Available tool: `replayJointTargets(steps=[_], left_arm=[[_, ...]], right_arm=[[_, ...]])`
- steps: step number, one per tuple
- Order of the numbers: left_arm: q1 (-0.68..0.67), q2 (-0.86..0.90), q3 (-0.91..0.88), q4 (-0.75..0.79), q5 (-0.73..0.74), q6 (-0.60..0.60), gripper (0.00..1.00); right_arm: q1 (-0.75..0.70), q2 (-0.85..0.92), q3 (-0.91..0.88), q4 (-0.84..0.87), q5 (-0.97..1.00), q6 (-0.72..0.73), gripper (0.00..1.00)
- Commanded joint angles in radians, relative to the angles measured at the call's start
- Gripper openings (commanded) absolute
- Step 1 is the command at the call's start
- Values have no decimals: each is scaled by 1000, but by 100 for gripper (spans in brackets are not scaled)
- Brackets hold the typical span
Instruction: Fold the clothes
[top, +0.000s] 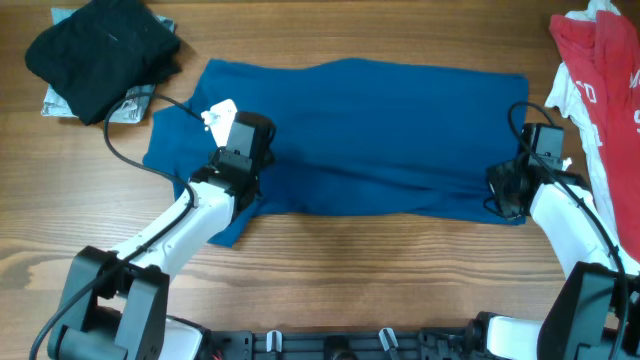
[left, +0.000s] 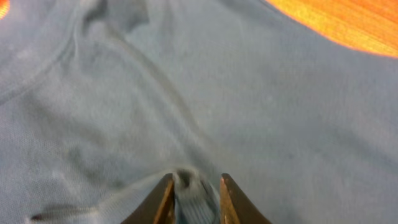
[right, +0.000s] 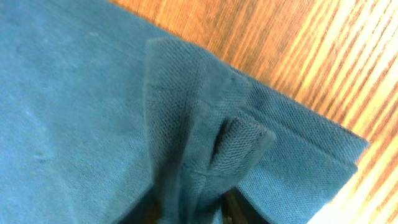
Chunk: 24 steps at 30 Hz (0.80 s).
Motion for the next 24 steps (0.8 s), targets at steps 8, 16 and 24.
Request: replayJointTargets(steps=[8,16,24], left_arm=[[13,-233,8,-281,-30,100,100],[252,-184,8,-501,279,371,87],[419,-6,8,-423,658,607,88]], right_arm=[[3,-3,327,-259,-140,-325,99],[3,-3,387,-512,-518,-710,99],[3,-3,387,-563,-515,-733,100]])
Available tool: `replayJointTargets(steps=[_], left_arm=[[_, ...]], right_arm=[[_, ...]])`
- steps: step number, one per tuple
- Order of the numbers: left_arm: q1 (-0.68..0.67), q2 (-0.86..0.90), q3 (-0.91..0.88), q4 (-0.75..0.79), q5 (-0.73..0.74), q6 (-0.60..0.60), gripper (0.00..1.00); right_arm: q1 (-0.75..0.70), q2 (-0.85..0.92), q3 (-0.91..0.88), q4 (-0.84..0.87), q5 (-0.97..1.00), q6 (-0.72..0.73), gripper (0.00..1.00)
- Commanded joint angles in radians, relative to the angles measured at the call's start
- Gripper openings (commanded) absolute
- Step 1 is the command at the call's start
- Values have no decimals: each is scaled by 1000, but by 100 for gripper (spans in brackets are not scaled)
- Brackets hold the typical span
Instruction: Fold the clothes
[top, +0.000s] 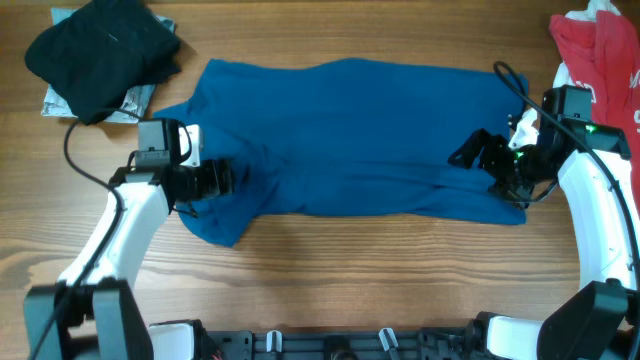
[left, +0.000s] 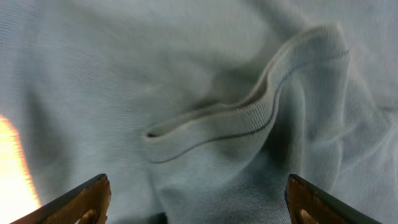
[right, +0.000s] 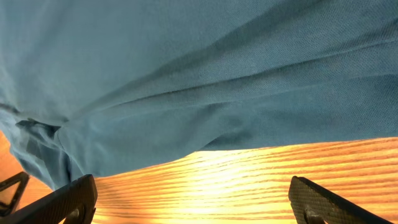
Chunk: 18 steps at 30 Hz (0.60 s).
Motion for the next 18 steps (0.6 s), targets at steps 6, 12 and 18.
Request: replayJointTargets(steps=[6,12,18], left_arm=[[2,120,-3,42,29,56,86],[2,150,-3,63,27,55,81],[2,188,-3,94,27,51,66]], right_arm=[[3,-4,7,21,-11,-23,99],[3,-4,-6,22,-12,-24,99],[3,-4,-31,33,-12,-24,100]])
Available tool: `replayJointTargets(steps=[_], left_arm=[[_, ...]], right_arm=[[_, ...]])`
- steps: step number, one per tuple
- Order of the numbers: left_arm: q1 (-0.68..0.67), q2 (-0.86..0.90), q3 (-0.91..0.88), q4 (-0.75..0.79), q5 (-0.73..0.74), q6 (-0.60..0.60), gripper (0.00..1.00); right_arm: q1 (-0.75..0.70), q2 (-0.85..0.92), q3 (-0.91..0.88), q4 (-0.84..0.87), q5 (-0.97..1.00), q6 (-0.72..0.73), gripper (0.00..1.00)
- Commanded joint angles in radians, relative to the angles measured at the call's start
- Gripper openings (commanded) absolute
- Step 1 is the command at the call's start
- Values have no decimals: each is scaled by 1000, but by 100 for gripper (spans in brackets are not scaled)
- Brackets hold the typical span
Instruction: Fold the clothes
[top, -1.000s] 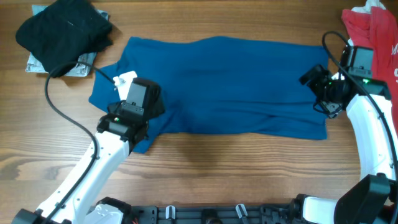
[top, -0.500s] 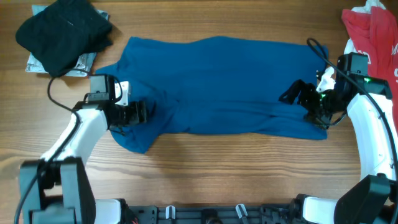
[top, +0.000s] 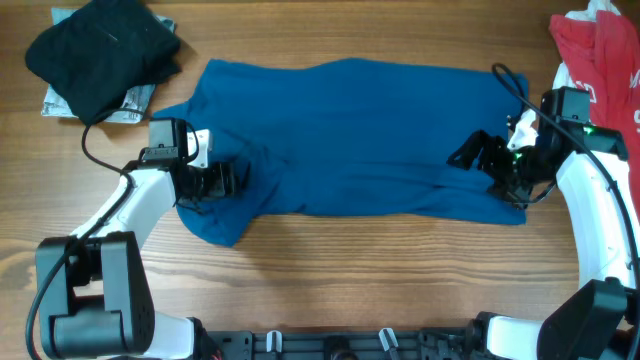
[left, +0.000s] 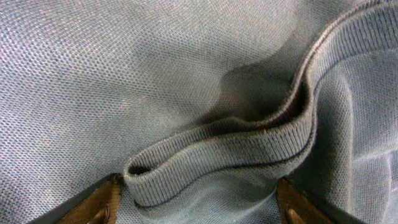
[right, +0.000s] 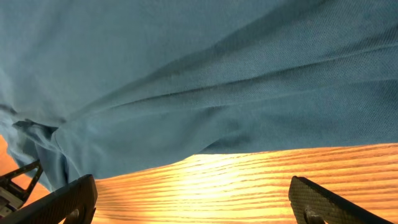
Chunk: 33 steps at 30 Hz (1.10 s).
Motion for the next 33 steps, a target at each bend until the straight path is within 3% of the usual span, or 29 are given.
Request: replayJointTargets(steps=[1,11,18,23,27,29,30,31,33], left_arm=[[2,32,-5,11,-2,8,53],[2,-79,-4,10,-2,-27,4],[2,-227,-4,68,-36,-50,4],[2,-208,-4,218,-100,-56,4],[2,-199,-4,245,-175,-56,5],[2,-187,-4,249,-178,-48,8],[2,-182,-4,249,-191,-48,19],[2,-178,-4,248,-204,-48,53],[2,-182,-4,236,-205,-55,96]], right_arm=[[3,-4,-11,8,-12,-20,100],[3,-4,-11,18,-12,-19,99],[3,-4,-11,14,-13,-17,100],[3,-4,-11,-9,-12,-21,99],[3,-4,-23,-13,-12,-21,100],[3,-4,-26,-17,-12,-21,99],[3,-4,-26,-20,-12,-21,99],[3,-4,-26,-22,-12,-21,99],[3,-4,-26,-31,-11,-21,98]])
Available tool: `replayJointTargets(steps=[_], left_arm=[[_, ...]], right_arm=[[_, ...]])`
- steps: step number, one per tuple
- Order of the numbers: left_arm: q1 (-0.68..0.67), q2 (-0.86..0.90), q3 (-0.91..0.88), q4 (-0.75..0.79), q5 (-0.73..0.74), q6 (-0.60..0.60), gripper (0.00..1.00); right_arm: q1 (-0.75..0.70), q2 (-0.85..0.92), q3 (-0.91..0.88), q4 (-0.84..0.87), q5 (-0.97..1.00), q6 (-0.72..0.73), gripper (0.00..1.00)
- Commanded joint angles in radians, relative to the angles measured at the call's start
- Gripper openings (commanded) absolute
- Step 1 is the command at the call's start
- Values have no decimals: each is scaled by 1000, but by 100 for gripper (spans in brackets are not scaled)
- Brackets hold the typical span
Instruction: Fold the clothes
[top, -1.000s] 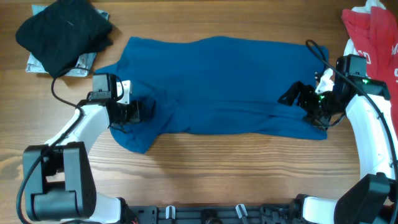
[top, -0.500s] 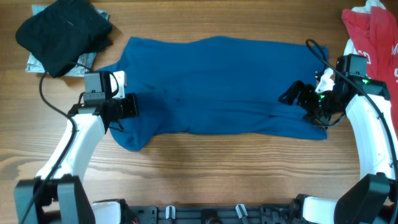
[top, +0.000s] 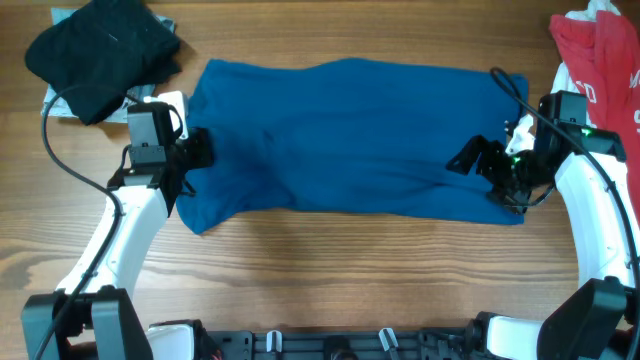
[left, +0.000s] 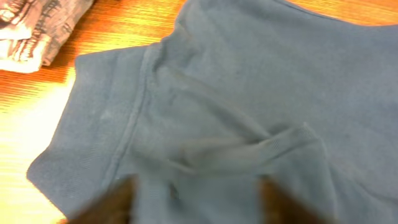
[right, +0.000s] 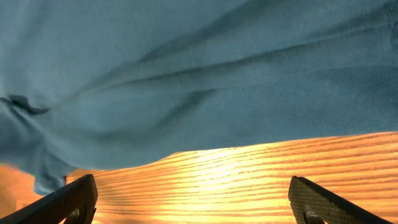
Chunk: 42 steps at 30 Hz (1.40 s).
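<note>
A blue shirt (top: 350, 130) lies spread flat across the wooden table (top: 330, 270). My left gripper (top: 195, 150) hovers over the shirt's left end, open. In the left wrist view its blurred fingers (left: 118, 199) stand wide apart above a sleeve (left: 93, 137) and a raised fold (left: 249, 149). My right gripper (top: 472, 158) hangs open over the shirt's right part. The right wrist view shows its fingertips (right: 326, 202) far apart, with the shirt's edge (right: 186, 93) and bare wood below.
A black garment (top: 100, 50) sits at the back left, with a patterned folded cloth (top: 55, 100) (left: 25, 31) beside it. A red and white garment (top: 600, 60) lies at the back right corner. Cables trail from both wrists.
My left gripper has moved from low over the ribbed fold to higher and farther back-left, still open. The shirt's front left flap lies slightly flatter. The right gripper has hardly shifted.
First both grippers were shut on the shirt, the left on a fold near its left part and the right on the front right hem corner. Then both were open, the left near the left edge. After that the left sat close over a ribbed fold, and now stands higher.
</note>
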Motion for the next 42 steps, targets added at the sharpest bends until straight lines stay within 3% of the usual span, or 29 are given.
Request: replayJointTargets(steps=[1,2,3,5,6,7,8,9,13,17,23,26,31,35,37,42], left_arm=[[2,-1,2,-23,-26,-24,100],[2,-19,2,-55,-26,-53,99],[2,-47,2,-108,3,-79,95],[1,-93,2,-249,142,-78,66],[-6,-89,1,-307,162,-74,42],[-18,-78,1,-356,163,-74,20],[-39,-61,1,-404,175,-75,8],[-53,-50,1,-425,195,-76,4],[-99,38,1,-408,203,-175,4],[-97,163,1,-407,190,-209,4],[-40,227,1,-405,-13,-260,4],[53,229,1,-418,-109,-293,4],[196,229,1,-462,-109,-307,4],[203,227,2,-477,-104,-307,4],[203,206,2,-482,-96,-307,4],[203,23,39,-534,-37,-307,4]], right_arm=[[3,-4,-10,-11,-11,-29,98],[3,-4,-10,-11,-11,-45,98],[3,-4,-10,-13,6,-46,91],[3,-3,-10,-10,38,-42,55],[3,-3,-10,-7,50,-42,43],[3,-3,-11,-6,57,-34,25],[3,-3,-22,1,73,-3,12],[3,-3,-37,13,93,24,4],[3,-1,-201,175,109,88,4],[3,47,-256,266,184,162,4],[0,282,-256,389,237,257,4],[-27,288,-252,388,252,271,4],[-90,288,-188,339,263,233,4],[-90,288,-127,273,309,220,4],[-94,288,-119,233,385,296,4],[-137,254,-14,112,438,300,4]])
